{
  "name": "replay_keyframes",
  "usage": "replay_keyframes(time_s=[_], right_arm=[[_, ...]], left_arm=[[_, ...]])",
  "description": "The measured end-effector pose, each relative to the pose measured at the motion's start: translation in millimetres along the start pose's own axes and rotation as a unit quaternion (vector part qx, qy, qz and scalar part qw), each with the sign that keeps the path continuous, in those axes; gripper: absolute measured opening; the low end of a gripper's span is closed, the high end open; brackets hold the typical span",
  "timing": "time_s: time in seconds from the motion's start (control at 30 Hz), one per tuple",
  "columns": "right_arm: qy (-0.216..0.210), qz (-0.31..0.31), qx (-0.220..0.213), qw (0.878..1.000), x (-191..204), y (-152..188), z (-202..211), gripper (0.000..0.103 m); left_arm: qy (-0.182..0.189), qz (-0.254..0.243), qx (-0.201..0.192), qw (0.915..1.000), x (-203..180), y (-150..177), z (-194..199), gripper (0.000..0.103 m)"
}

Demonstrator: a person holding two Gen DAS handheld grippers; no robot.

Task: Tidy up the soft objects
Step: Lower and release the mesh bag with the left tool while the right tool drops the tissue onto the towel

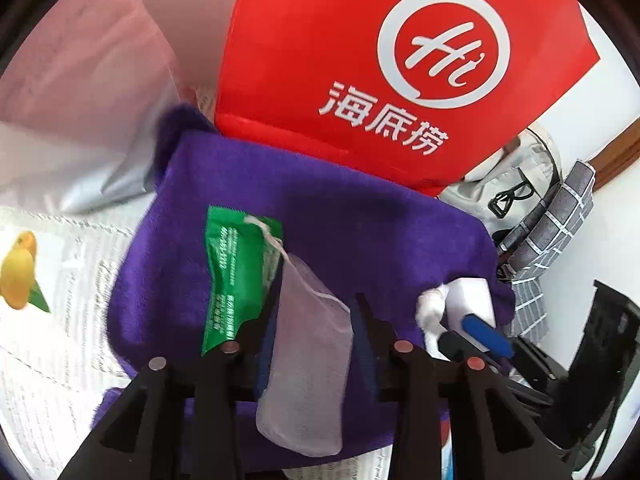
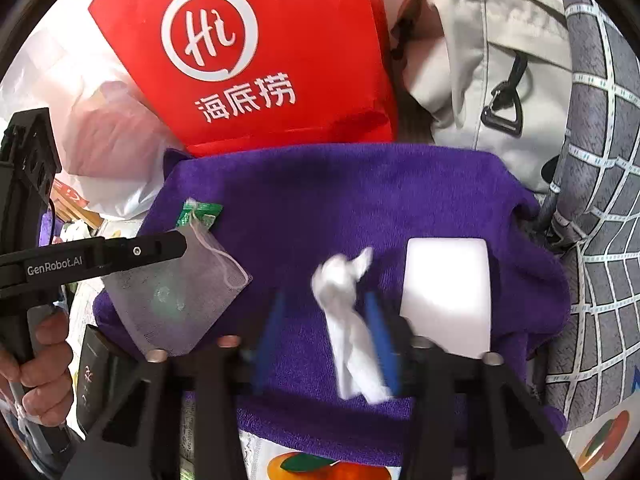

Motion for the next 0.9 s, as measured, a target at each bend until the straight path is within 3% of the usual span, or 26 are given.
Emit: replay_keyframes(time_s=[0.1, 0.23, 0.33, 0.6, 0.73, 0.9], right_arm=[[0.000, 0.002, -0.001, 1.000, -0.3, 0.1, 6.6, 0.054], [0.005, 0.015, -0.014, 1.000, 3.1, -0.3, 25.9, 0.054], [0.019, 0.033, -0.033, 0.999, 9.0, -3.5, 43.0, 0.060], [0.038, 0.049, -0.066, 0.996, 20.7, -1.3, 79.3, 0.064], [0.035, 0.049, -0.051, 0.997, 31.1, 23.6, 93.2, 0.064], [0.031, 0.064, -0.025, 0.997, 54.3, 78.6, 116.3, 0.064]], left_arm=[[-0.016, -0.010, -0.008, 0.9998, -0.6, -0.9, 2.9, 0.050], [-0.032, -0.015, -0.023, 0.9991, 0.2, -2.8, 8.7, 0.051], [-0.038, -0.013, -0.036, 0.9985, 1.9, -4.2, 15.6, 0.052], [-0.029, -0.010, -0.075, 0.9967, 2.6, -7.0, 36.4, 0.052], [-0.023, -0.023, -0.077, 0.9965, -5.3, -3.0, 43.4, 0.052], [-0.006, -0.048, -0.069, 0.9965, -22.8, 6.5, 57.6, 0.052]])
Point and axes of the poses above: each gripper's, at about its wrist camera, not at the fingertips, and z roughly against the way its jaws point, x to its left, y to its underside, the point moved 4 cm from there along -z, roughly the way its jaws point, and after that the axes turned 13 degrees about z, right-handed, at the moved point
